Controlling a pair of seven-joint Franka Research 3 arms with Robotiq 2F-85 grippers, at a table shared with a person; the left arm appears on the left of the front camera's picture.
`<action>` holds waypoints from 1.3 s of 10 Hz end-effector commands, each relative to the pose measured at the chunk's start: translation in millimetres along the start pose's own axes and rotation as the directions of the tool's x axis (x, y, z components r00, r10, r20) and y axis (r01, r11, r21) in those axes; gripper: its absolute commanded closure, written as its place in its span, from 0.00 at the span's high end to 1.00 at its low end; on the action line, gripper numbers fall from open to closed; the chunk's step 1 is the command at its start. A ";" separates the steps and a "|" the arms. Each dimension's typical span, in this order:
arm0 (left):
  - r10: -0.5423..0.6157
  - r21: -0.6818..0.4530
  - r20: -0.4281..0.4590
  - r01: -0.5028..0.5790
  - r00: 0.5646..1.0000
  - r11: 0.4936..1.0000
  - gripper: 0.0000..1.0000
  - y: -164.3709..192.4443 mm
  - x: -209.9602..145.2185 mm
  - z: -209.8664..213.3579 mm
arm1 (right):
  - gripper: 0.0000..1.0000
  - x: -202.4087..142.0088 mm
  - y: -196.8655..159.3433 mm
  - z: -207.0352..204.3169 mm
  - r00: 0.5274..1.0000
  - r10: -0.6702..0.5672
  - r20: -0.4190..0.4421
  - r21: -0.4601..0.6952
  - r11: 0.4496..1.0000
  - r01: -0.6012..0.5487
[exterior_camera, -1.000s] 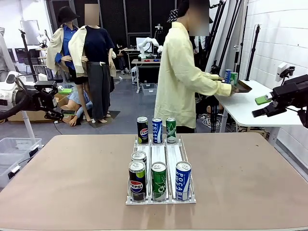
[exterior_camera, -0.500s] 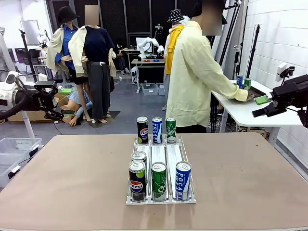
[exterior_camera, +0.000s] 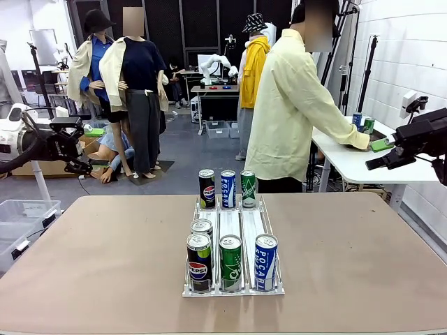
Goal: Retrieve and hand over the desired beverage to the person.
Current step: Place the picked can on the Handle tray extended by the person.
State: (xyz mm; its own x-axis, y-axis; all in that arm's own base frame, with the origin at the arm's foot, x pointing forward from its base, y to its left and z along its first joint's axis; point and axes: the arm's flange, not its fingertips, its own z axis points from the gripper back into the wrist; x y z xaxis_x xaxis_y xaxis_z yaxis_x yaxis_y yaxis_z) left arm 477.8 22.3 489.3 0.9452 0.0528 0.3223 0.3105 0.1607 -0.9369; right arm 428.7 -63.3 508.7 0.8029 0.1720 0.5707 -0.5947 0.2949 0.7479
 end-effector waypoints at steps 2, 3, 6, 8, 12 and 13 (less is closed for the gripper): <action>0.002 0.002 0.005 -0.002 1.000 1.000 1.00 -1.0 0.4 1.7 | 1.00 1.3 0.7 -1.1 1.000 0.002 0.005 0.001 1.000 -0.002; 0.002 0.002 0.005 -0.002 1.000 1.000 1.00 -1.0 0.4 1.7 | 1.00 1.3 0.7 -1.1 1.000 0.002 0.005 0.001 1.000 -0.002; 0.002 0.002 0.005 -0.002 1.000 1.000 1.00 -1.0 0.4 1.7 | 1.00 1.3 0.7 -1.1 1.000 0.002 0.005 0.001 1.000 -0.002; 0.002 0.002 0.005 -0.002 1.000 1.000 1.00 -1.0 0.4 1.7 | 1.00 1.3 0.7 -1.1 1.000 0.002 0.005 0.001 1.000 -0.002; 0.002 0.002 0.005 -0.002 1.000 1.000 1.00 -1.0 0.4 1.7 | 1.00 1.3 0.7 -1.1 1.000 0.002 0.005 0.001 1.000 -0.002; 0.002 0.002 0.005 -0.002 1.000 1.000 1.00 -1.0 0.4 1.7 | 1.00 1.3 0.7 -1.1 1.000 0.002 0.005 0.001 1.000 -0.002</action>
State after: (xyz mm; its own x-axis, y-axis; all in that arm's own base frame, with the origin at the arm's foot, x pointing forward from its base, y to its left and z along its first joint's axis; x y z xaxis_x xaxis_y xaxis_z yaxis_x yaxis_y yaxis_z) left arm 477.8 22.3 489.3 0.9452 0.0529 0.3223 0.3105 0.1608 -0.9369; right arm 428.7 -63.3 508.7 0.8029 0.1720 0.5707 -0.5947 0.2949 0.7479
